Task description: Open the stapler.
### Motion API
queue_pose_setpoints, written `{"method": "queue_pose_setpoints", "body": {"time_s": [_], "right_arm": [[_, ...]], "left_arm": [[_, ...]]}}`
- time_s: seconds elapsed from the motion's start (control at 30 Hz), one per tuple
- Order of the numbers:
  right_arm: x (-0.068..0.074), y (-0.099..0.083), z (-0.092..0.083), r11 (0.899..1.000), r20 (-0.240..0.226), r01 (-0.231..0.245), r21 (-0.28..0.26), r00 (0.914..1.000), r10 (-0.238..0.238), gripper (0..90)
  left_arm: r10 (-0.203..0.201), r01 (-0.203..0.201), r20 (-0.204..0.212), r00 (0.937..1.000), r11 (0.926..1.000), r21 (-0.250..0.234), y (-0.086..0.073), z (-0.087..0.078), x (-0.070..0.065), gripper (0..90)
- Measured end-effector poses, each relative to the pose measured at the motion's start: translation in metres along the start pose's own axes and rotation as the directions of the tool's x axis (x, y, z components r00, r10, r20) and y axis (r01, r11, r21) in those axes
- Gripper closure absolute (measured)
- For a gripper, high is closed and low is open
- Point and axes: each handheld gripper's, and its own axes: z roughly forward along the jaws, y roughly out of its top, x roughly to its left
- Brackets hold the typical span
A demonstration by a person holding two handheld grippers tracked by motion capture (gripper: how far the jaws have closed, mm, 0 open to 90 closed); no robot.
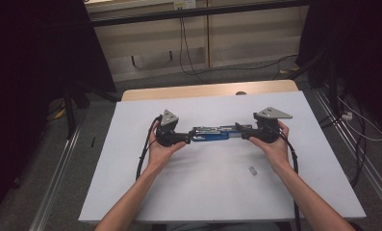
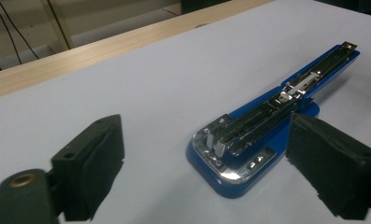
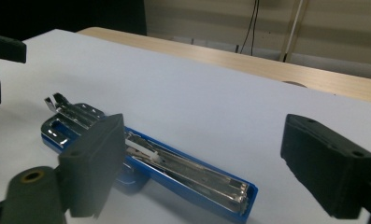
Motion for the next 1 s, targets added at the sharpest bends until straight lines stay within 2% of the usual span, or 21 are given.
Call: {"method": "queue_pose_setpoints", "body": {"time_s": [0.13, 0.2, 0.27, 0.4, 0.53, 0.6, 0.77, 0.87, 1.0], "right_arm": [[0.000, 0.001, -0.002, 1.000, -0.002, 0.006, -0.004, 1.0000, -0.006, 8.4], [0.000, 0.000, -0.003, 1.000, 0.001, 0.004, 0.007, 1.0000, -0.004, 5.4], [-0.001, -0.001, -0.004, 1.000, 0.001, 0.004, 0.005, 1.0000, -0.004, 6.1], [0.000, -0.003, -0.012, 1.000, 0.002, 0.002, -0.011, 1.0000, -0.002, 4.8], [0.000, -0.004, -0.020, 1.000, 0.021, 0.006, -0.024, 0.9998, -0.005, 5.3], [0.000, -0.005, -0.024, 1.000, 0.020, 0.009, -0.017, 0.9998, -0.009, 5.5], [-0.002, -0.010, -0.033, 1.000, 0.042, 0.016, -0.012, 0.9990, -0.016, 5.9], [-0.003, -0.013, -0.041, 1.000, 0.046, 0.014, -0.012, 0.9988, -0.014, 6.0], [-0.005, -0.018, -0.051, 1.000, 0.060, 0.001, -0.001, 0.9982, -0.001, 6.6]], "left_arm": [[-0.004, 0.004, -0.020, 0.9998, 1.0000, 0.007, -0.001, -0.009, -0.001, 6.0], [-0.018, 0.018, -0.007, 0.9998, 0.9998, -0.008, -0.004, -0.016, 0.001, 6.1], [-0.021, 0.020, -0.007, 0.9998, 0.9992, -0.036, -0.006, -0.022, 0.002, 5.2], [-0.041, 0.040, -0.019, 0.9990, 0.9973, -0.061, -0.009, -0.034, 0.005, 5.1], [-0.027, 0.026, -0.041, 0.9988, 0.9989, -0.040, -0.014, -0.045, 0.006, 5.2], [-0.044, 0.042, -0.044, 0.9980, 0.9977, -0.053, -0.017, -0.050, 0.007, 5.2], [-0.028, 0.024, -0.047, 0.9985, 0.9971, -0.072, -0.022, -0.063, 0.007, 5.4], [-0.003, -0.001, -0.055, 0.9985, 0.9965, -0.084, -0.025, -0.071, 0.003, 5.3], [-0.011, 0.007, -0.046, 0.9989, 0.9961, -0.088, -0.029, -0.081, -0.002, 5.1]]}}
